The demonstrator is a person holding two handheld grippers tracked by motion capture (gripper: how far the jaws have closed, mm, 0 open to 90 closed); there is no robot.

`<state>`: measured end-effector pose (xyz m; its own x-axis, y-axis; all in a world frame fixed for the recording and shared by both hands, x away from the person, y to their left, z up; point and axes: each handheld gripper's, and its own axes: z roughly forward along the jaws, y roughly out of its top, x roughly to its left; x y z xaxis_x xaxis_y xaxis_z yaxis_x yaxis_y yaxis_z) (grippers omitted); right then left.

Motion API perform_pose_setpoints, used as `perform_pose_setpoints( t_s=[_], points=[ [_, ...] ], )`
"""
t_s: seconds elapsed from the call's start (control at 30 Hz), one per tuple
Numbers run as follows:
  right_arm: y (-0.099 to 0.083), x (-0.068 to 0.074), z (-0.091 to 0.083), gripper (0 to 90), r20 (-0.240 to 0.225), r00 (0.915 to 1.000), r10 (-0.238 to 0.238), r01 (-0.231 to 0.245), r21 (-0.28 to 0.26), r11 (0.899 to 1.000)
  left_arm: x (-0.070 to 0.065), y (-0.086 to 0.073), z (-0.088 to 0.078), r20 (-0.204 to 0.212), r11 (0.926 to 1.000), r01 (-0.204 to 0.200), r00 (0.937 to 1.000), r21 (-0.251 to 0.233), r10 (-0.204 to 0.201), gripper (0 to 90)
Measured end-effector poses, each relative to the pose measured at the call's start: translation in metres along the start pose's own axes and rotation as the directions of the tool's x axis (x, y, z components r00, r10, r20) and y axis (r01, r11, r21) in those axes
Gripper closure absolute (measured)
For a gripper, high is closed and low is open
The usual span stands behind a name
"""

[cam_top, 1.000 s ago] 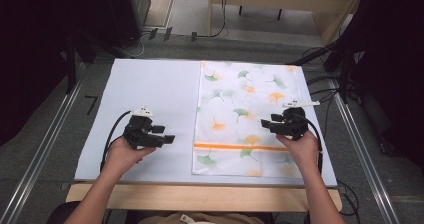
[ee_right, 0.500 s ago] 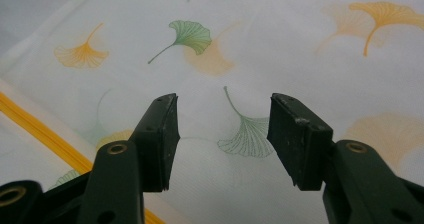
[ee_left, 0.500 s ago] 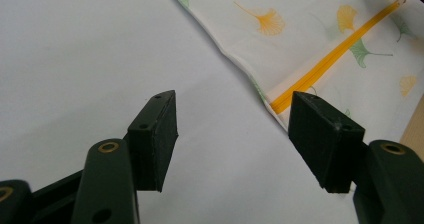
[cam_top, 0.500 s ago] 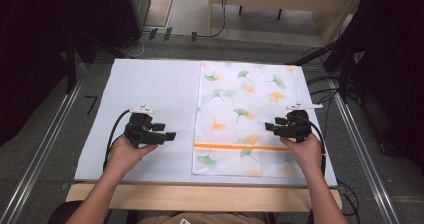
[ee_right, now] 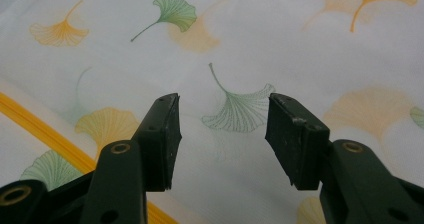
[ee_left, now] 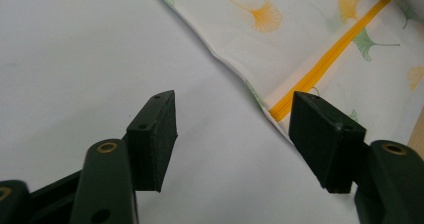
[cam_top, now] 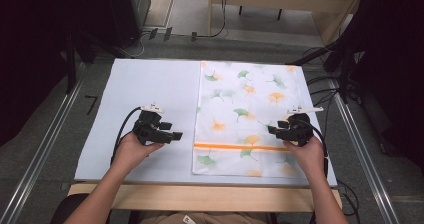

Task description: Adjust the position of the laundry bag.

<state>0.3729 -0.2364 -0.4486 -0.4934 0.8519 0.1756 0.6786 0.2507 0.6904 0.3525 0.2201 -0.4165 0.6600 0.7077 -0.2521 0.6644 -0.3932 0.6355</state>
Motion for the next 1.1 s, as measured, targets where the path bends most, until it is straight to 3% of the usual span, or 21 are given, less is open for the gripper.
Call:
perform_pose_setpoints(
  t_s=[0.2,0.63,0.83,0.87,1.0,1.1],
  points=[
    [-0.008,-0.002,-0.007,51.7,-0.011,0.9998,0.014,-0.014,-0.003,1.000,-0.008,0.003,0.006,-0.003,0.9995,-0.032,0.9995,-0.008,0.032,39.0],
    [-0.019,-0.014,-0.018,49.3,0.030,0.9990,0.033,-0.033,-0.003,0.999,-0.012,0.010,0.019,0.011,0.9998,-0.019,0.9998,0.007,0.019,44.1],
    [-0.021,-0.019,-0.021,50.3,0.049,0.9978,0.045,-0.045,-0.003,0.999,-0.017,0.012,0.028,0.029,0.9993,-0.029,0.9992,0.026,0.028,46.6],
    [-0.020,-0.022,-0.021,50.3,0.056,0.9974,0.046,-0.046,-0.002,0.999,-0.018,0.012,0.033,0.045,0.9995,-0.011,0.9989,0.030,0.010,49.5],
    [-0.018,-0.025,-0.024,50.1,0.066,0.9969,0.044,-0.043,-0.009,0.999,-0.018,0.013,0.038,0.039,0.9992,0.000,0.9993,0.040,-0.001,50.8],
    [-0.015,-0.034,-0.026,50.1,0.102,0.9938,0.044,-0.043,-0.012,0.999,-0.022,0.012,0.042,0.031,0.9984,-0.008,0.9995,0.056,0.006,50.8]
  ],
)
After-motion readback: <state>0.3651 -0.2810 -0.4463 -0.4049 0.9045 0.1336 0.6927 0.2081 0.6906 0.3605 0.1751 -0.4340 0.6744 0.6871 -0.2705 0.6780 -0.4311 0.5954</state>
